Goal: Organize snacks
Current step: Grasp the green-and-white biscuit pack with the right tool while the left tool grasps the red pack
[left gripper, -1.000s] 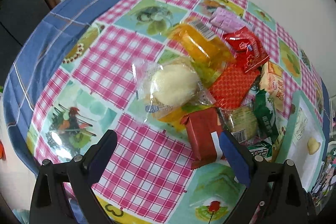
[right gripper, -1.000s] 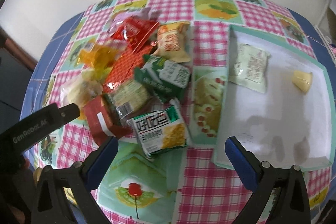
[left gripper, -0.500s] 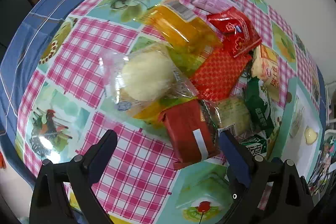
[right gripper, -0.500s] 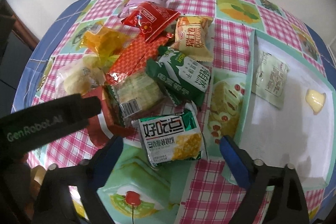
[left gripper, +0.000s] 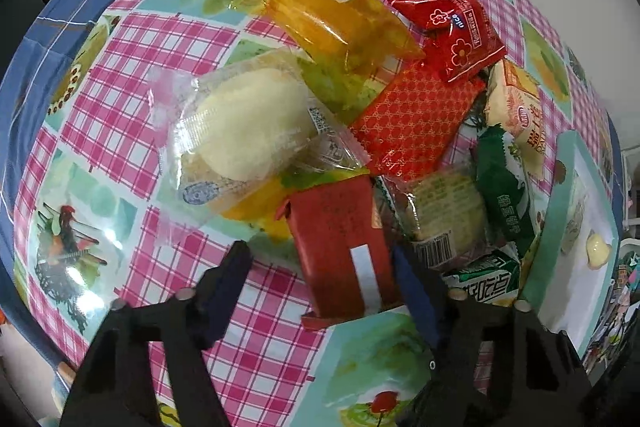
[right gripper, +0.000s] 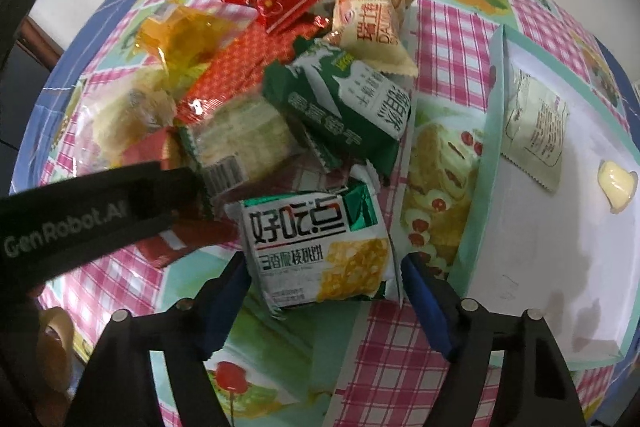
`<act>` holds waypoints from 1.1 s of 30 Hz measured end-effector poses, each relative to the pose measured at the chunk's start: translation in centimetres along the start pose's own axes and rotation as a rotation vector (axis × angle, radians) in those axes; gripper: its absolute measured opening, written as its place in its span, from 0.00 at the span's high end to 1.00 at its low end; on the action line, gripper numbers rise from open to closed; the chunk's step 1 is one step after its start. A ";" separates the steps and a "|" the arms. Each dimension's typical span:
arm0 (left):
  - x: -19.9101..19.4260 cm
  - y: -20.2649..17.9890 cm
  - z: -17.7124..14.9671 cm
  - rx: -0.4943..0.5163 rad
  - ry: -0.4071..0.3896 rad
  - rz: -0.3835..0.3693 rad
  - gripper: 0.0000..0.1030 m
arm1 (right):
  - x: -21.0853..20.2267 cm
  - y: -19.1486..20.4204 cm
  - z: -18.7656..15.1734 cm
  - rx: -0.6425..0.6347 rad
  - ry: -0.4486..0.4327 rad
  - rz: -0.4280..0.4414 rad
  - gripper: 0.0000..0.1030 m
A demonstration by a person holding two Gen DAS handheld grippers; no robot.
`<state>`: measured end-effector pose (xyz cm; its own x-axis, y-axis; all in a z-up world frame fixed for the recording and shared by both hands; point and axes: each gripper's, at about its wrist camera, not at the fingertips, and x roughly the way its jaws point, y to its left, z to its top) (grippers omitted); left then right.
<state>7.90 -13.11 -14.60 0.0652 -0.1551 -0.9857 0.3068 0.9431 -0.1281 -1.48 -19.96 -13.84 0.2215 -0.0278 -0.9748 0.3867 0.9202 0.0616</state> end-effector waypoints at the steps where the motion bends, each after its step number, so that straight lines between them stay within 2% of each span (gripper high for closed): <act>1: 0.1 0.0 -0.2 0.006 -0.004 0.002 0.44 | 0.0 0.0 0.0 0.001 -0.004 0.001 0.29; 2: 0.0 0.1 -0.4 0.014 -0.007 0.002 0.53 | 0.0 0.1 0.1 0.003 -0.006 0.003 0.33; 4: -0.1 0.1 -0.5 0.022 -0.007 0.000 0.58 | -0.2 -0.1 0.0 0.005 -0.005 0.005 0.35; 8: -0.7 0.5 -0.7 0.023 -0.011 -0.003 0.59 | -0.2 -0.1 0.0 0.017 -0.005 0.008 0.41; 14: -2.3 0.8 -0.7 0.017 -0.044 0.001 0.60 | -0.8 -1.2 0.3 0.025 -0.003 0.011 0.42; 22: -4.4 1.1 -0.3 0.009 -0.082 -0.041 0.60 | -2.4 -2.3 0.3 0.072 -0.018 0.037 0.42; 33: -9.3 1.7 -1.1 0.006 -0.224 -0.049 0.60 | -5.9 -5.1 0.4 0.145 -0.103 0.072 0.42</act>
<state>6.77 -9.70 -5.75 0.2587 -0.2631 -0.9295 0.3208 0.9310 -0.1742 -4.36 -24.67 -8.34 0.3405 -0.0107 -0.9402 0.4902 0.8553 0.1678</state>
